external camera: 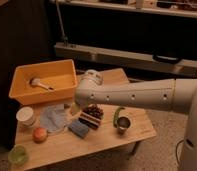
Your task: Place pepper in plastic cup
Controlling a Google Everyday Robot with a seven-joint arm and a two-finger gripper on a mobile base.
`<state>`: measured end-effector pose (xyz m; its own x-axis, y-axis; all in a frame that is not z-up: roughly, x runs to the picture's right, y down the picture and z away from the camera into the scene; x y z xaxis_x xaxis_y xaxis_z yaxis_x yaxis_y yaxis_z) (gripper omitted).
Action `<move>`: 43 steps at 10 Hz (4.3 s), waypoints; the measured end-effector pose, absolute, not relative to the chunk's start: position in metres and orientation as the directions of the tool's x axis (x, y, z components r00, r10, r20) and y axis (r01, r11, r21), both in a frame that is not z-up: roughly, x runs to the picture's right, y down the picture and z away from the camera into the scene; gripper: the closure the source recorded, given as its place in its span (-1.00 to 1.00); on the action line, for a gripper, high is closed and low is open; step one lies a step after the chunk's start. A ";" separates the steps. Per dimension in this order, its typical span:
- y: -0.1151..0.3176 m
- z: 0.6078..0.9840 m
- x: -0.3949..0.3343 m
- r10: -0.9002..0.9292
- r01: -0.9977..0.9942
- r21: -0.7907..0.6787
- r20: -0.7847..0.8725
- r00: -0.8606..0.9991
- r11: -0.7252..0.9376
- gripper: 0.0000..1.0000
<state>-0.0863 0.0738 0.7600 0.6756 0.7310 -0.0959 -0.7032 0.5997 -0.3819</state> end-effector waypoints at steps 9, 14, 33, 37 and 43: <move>0.074 0.760 -0.086 0.731 -0.703 -0.382 -0.096 0.676 0.600 -0.60; 0.074 0.760 -0.086 0.731 -0.703 -0.382 -0.096 0.676 0.600 -0.60; 0.126 0.849 0.078 0.806 -0.989 -0.111 -0.575 0.144 0.097 -0.60; 0.140 0.860 0.110 0.814 -0.998 -0.010 -0.579 -0.051 -0.070 -0.60; 0.118 0.891 0.116 0.818 -0.990 0.017 -0.561 -0.128 -0.143 -0.17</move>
<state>0.1161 0.1178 0.8915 -0.1279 0.8180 -0.5608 -0.9896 -0.1431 0.0169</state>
